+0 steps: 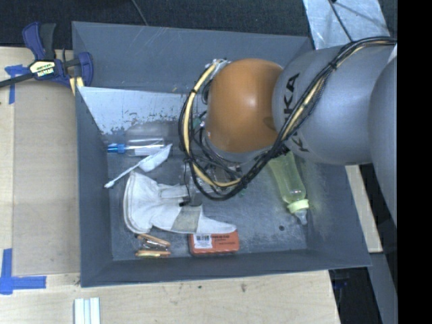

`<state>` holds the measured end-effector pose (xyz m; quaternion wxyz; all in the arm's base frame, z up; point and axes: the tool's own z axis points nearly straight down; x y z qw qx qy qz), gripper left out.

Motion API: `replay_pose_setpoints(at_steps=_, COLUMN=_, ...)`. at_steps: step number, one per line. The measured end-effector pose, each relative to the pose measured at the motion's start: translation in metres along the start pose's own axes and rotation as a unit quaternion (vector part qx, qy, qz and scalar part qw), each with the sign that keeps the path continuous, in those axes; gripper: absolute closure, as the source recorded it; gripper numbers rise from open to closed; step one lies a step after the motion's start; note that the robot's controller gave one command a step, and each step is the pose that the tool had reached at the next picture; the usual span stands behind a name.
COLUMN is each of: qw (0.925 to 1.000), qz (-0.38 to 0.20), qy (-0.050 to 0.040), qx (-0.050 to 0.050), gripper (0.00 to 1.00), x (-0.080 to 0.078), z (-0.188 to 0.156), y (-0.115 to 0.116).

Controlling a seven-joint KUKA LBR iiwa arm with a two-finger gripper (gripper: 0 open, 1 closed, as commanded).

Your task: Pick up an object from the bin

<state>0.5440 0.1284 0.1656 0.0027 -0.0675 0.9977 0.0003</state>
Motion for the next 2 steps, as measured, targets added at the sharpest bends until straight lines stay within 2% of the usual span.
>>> replay_pose_setpoints(at_steps=1, qw=0.9994, qz=-0.035, qy=0.0014, qx=0.0, gripper=1.0, x=0.005, z=-0.014, y=-0.009)
replay_pose_setpoints(at_steps=2, qw=0.9999, qz=-0.01, qy=0.0022, qx=0.0, gripper=1.0, x=-0.047, z=-0.086, y=-0.022)
